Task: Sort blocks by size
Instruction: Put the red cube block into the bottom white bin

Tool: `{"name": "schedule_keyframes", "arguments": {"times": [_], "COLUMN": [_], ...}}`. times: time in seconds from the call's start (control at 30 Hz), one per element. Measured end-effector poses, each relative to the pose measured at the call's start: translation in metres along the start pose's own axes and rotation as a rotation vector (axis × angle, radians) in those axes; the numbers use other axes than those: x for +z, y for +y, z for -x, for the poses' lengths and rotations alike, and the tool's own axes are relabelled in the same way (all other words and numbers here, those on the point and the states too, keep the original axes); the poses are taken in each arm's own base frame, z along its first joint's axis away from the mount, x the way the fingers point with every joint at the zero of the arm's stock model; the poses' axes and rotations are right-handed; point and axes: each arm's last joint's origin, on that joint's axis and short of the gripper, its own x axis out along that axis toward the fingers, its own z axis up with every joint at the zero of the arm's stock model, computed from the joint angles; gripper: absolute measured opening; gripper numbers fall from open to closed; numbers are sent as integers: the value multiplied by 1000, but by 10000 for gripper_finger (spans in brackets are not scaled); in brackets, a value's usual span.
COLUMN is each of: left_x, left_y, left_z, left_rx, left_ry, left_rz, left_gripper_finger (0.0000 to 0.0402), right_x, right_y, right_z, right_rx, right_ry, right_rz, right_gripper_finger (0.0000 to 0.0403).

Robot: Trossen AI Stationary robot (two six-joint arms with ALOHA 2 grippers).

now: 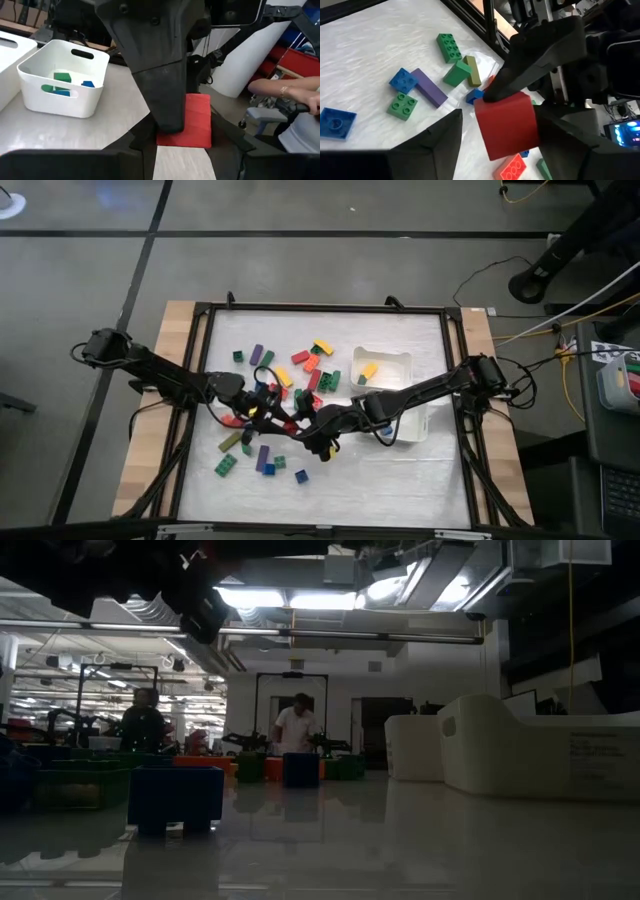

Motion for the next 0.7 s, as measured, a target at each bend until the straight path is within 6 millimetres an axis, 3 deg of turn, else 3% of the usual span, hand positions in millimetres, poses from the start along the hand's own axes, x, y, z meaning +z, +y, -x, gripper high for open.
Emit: {"name": "schedule_keyframes", "arguments": {"times": [0.27, 0.4, 0.7], "left_x": [0, 0, 1], "left_y": [0, 0, 1], "left_z": [0, 0, 0], "left_rx": [-6, -4, 42], "left_ry": [6, 4, -19], "left_rz": [-36, 16, 9], "left_gripper_finger": [126, 139, 218], "right_x": [0, 0, -6], "right_y": [0, 0, 3], "right_z": [0, 0, 3], "right_rx": [-1, 1, 46], "right_ry": [-2, 2, 73], "right_rz": [18, 6, -65], "right_gripper_finger": [142, 140, 152]}}
